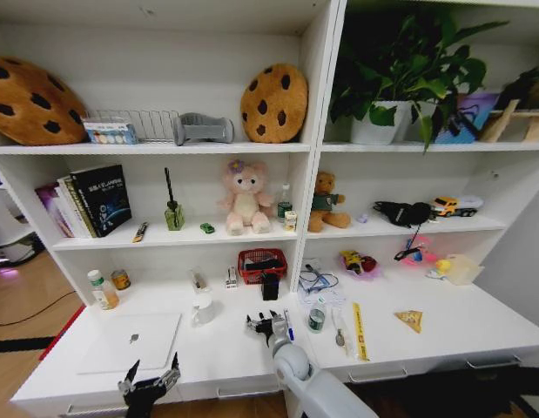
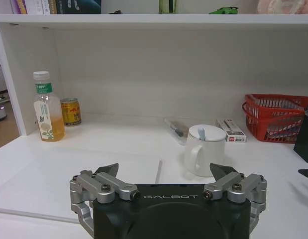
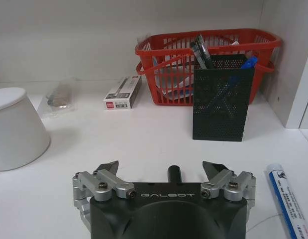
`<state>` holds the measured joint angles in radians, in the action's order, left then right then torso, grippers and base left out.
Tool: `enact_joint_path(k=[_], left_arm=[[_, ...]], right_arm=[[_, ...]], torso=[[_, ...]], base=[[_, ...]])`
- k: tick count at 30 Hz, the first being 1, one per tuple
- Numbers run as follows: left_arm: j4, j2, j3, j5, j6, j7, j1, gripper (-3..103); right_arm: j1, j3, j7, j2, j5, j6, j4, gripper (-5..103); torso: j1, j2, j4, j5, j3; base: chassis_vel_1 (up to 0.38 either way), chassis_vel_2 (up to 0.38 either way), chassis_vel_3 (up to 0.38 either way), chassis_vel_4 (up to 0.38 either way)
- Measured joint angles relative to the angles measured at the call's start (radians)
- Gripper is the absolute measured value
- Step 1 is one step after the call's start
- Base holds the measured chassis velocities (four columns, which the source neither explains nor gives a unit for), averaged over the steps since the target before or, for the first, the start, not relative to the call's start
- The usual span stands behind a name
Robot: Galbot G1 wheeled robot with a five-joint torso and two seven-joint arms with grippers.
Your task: Organize the objects on the table.
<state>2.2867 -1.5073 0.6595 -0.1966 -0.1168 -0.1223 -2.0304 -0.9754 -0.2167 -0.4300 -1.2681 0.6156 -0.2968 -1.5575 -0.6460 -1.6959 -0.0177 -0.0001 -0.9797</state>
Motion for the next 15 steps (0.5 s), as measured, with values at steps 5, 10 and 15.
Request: enact_joint_path(k=[5,10,15], left_arm=[[-0.002,0.000,0.001,0.000,0.000,0.000,0.001,100],[-0.003,0.001,0.002,-0.002,0.000,0.000,0.003,100],[-0.006,0.002,0.002,-0.003,0.001,-0.001,0.007,100]], right_arm=[[0.017,-0.003,-0.005,-0.011,0.014,-0.015,0.035,85],[0.032,-0.004,-0.004,-0.016,0.015,-0.020,0.056,73],[0.045,-0.013,0.002,-0.016,0.015,-0.021,0.069,70]], torso=[[0.000,0.000,0.0000,0.0000,0.000],[0.000,0.000,0.0000,0.0001,0.000],[0.000,0.000,0.0000,0.0001,0.000]], base=[[0.000,0.000,0.000,0.000],[0.000,0.000,0.000,0.000],[0.000,0.000,0.000,0.000]])
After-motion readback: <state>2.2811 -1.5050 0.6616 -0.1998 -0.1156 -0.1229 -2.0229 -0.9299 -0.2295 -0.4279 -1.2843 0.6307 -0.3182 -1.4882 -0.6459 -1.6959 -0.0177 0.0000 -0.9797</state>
